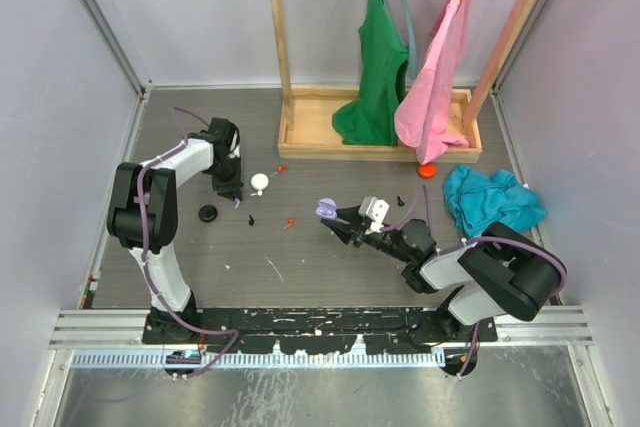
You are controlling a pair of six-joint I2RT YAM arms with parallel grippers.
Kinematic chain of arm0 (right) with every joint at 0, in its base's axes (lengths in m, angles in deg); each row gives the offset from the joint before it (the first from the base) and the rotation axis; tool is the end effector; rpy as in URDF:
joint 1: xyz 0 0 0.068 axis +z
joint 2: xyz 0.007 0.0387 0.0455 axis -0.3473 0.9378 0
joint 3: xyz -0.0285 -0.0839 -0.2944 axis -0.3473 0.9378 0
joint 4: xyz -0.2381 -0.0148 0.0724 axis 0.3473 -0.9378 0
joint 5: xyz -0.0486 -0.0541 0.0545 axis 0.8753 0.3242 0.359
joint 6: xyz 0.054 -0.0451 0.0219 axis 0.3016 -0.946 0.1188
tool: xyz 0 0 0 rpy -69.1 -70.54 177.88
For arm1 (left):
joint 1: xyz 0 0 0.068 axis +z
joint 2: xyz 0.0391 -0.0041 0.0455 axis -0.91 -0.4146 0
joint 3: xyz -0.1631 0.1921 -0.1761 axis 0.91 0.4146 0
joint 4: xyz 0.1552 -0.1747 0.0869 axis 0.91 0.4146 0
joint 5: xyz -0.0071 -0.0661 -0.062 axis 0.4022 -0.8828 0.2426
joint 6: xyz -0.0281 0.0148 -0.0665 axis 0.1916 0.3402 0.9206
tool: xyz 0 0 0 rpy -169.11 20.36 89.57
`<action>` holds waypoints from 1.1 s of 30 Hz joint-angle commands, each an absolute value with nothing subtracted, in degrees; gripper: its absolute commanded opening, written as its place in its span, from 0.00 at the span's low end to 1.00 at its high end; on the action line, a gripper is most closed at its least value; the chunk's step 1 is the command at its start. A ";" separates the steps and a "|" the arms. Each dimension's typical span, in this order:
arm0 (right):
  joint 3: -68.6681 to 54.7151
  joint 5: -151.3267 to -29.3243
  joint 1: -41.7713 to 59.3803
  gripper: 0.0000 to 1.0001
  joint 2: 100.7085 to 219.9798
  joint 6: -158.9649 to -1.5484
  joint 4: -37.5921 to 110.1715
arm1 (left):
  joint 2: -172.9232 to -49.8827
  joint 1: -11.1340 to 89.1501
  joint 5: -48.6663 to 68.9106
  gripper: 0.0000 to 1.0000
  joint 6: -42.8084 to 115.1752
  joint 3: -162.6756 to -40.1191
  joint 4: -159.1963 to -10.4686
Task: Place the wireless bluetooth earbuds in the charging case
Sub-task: Pick up the earbud from the center of the board, then place the earbud in the charging case.
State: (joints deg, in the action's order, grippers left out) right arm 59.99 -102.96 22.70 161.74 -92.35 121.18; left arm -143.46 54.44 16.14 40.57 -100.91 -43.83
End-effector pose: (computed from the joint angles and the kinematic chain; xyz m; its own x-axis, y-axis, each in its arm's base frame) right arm 0.1554 0.1743 0.2285 0.2143 0.0820 -0.9733 -0.8731 0.4628 -0.1532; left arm 0.3616 -0.0732 0.1816 -0.9656 -0.0912 -0.2436 -0.0663 0.9918 -0.1089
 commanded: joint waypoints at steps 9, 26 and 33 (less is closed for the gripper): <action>58.88 -102.54 23.12 0.11 157.89 -93.52 122.90 | -132.48 54.36 13.06 0.08 42.79 -95.19 -50.49; 56.53 -100.15 23.10 0.11 153.62 -94.19 118.83 | -107.59 43.49 6.48 0.07 49.97 -82.99 -69.84; 55.95 -99.51 23.14 0.11 152.97 -91.93 119.09 | -100.86 39.12 2.15 0.07 52.97 -78.97 -79.64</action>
State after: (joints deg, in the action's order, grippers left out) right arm 58.05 -100.71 22.83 154.77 -93.60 116.04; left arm -104.42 40.47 6.24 50.43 -80.10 -69.14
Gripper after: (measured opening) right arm 0.329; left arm 0.160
